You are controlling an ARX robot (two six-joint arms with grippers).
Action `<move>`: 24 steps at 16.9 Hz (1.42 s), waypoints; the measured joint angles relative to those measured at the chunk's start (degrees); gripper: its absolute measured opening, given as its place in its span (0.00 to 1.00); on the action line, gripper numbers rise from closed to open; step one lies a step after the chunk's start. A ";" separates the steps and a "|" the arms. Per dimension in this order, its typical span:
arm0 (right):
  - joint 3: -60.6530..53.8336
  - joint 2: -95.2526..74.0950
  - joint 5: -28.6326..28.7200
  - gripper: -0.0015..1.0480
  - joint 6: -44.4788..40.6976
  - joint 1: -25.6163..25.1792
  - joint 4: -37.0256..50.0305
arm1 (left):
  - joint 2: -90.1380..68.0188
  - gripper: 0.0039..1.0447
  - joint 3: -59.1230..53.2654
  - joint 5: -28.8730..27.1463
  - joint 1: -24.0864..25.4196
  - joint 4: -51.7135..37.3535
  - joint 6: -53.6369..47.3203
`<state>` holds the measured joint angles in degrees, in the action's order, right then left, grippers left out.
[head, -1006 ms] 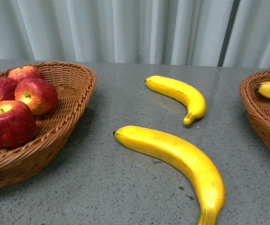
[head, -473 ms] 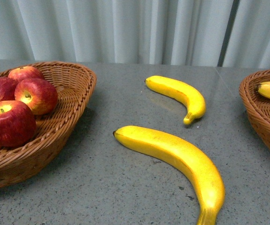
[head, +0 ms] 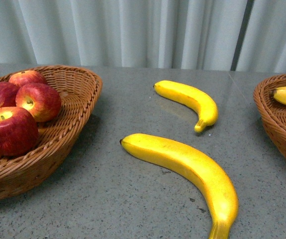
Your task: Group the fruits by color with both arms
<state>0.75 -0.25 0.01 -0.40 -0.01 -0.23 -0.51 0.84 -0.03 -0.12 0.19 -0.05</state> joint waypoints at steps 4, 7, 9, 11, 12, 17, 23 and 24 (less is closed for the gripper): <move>0.00 0.00 0.00 0.94 0.00 0.00 0.00 | 0.00 0.96 0.00 0.00 0.00 0.00 -0.02; 17.64 -54.16 12.37 0.94 2.73 14.64 44.37 | 0.00 0.94 0.00 0.00 0.00 -0.02 0.02; 30.47 -73.09 10.01 0.94 1.68 22.88 38.80 | 0.00 0.94 0.00 0.00 0.00 -0.02 0.02; 41.81 -87.32 8.44 0.94 -1.62 28.81 28.92 | 0.00 0.94 0.00 0.00 0.00 0.00 0.02; 46.84 -91.21 8.63 0.94 -2.84 29.88 24.02 | 0.00 0.94 0.00 0.00 0.00 0.00 0.02; 51.08 -95.30 9.44 0.94 -10.05 28.96 6.58 | 0.00 0.94 0.00 0.00 0.00 -0.02 0.02; 48.28 -97.70 8.61 0.94 -13.68 26.01 5.70 | 0.00 0.94 0.00 0.02 0.00 0.00 0.02; 47.78 -98.07 8.50 0.94 -13.86 26.27 5.95 | 0.00 0.94 0.00 0.00 0.00 0.00 0.02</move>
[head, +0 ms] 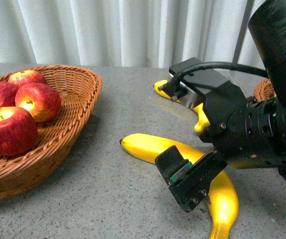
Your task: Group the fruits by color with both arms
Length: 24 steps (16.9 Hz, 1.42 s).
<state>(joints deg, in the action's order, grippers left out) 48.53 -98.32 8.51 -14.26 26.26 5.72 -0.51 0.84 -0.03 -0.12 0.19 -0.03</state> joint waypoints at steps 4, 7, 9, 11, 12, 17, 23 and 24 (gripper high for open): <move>-2.10 -0.66 0.28 0.94 -0.07 0.74 0.85 | 0.00 0.94 0.00 0.04 0.00 0.00 0.00; -2.91 -0.59 0.87 0.75 0.04 1.09 1.53 | 0.00 0.94 0.00 0.02 0.00 0.00 0.00; -3.04 -0.17 0.72 0.55 0.00 1.03 1.27 | 0.00 0.94 0.00 0.00 0.00 0.00 0.00; -3.06 0.74 1.38 0.36 0.04 -0.20 0.44 | 0.00 0.94 0.00 0.02 0.00 0.00 0.00; -3.06 1.64 2.38 0.34 0.31 -1.05 0.37 | 0.00 0.94 0.00 0.02 0.00 0.00 0.00; 0.66 12.74 10.51 0.34 3.06 -17.51 3.80 | 0.00 0.94 0.00 0.00 0.00 0.00 0.00; -0.55 10.93 11.23 0.34 -7.96 -41.62 2.89 | 0.00 0.94 0.00 0.02 0.00 0.00 0.00; -1.57 10.93 11.26 0.34 -9.77 -43.58 2.82 | 0.00 0.94 0.00 0.02 0.00 0.00 0.00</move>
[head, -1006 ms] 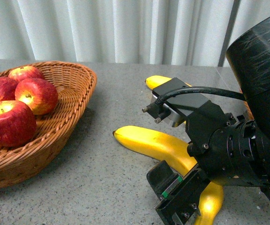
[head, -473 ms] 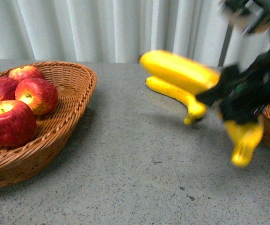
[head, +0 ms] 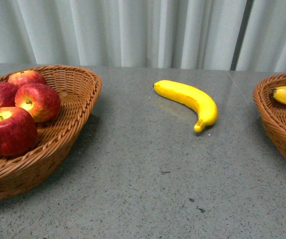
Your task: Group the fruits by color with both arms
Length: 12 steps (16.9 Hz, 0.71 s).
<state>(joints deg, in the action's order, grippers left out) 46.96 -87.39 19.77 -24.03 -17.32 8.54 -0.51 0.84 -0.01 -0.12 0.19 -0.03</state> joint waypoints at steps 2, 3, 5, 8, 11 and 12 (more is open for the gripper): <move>-2.45 0.35 0.59 0.35 -3.91 -1.66 -0.72 | 0.00 0.94 0.00 0.00 0.00 0.00 0.00; -3.69 1.25 1.70 0.46 -5.01 -1.81 -1.55 | 0.00 0.94 0.00 0.00 0.00 0.00 0.00; -4.22 4.39 2.47 0.69 -5.95 -0.92 -1.36 | 0.00 0.94 0.00 -0.02 0.00 0.00 0.00; 1.14 5.64 3.82 0.93 1.40 10.69 1.05 | 0.00 0.94 0.00 0.00 0.00 0.00 0.00; 10.49 -0.85 0.57 0.94 8.28 20.94 0.92 | 0.00 0.94 0.00 0.00 0.00 0.00 0.00; 13.03 -3.50 -0.20 0.94 9.53 23.21 0.13 | 0.00 0.94 0.00 0.00 0.00 0.00 0.00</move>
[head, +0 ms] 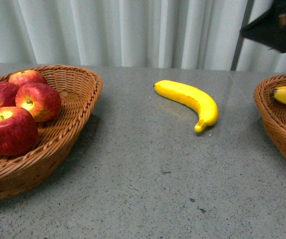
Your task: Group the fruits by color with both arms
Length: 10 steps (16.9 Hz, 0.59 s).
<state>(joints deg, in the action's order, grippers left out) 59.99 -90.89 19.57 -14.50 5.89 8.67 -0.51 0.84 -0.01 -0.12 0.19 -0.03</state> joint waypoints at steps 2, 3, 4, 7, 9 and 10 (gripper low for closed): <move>8.98 -10.40 -3.58 0.94 2.56 7.37 -2.56 | 0.00 0.94 0.00 0.00 0.00 0.00 0.00; 14.03 -14.60 -3.78 0.94 3.17 9.68 -4.81 | 0.00 0.94 0.00 0.00 0.00 0.00 0.00; 16.81 -16.79 -4.74 0.94 3.45 10.69 -5.95 | 0.00 0.94 0.00 0.00 0.00 0.00 0.00; 23.87 -23.28 -7.50 0.94 3.50 12.04 -9.60 | 0.00 0.94 0.00 0.00 0.00 0.00 0.00; 26.38 -27.04 -9.16 0.94 3.15 12.04 -12.59 | 0.00 0.94 0.00 0.00 0.00 0.00 0.00; 26.80 -28.11 -9.77 0.94 2.84 11.96 -12.85 | 0.00 0.94 0.00 0.00 0.00 0.00 -0.02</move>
<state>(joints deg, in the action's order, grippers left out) 86.78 -119.00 9.80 -11.66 17.85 -4.19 -0.51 0.84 -0.01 -0.12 0.19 -0.05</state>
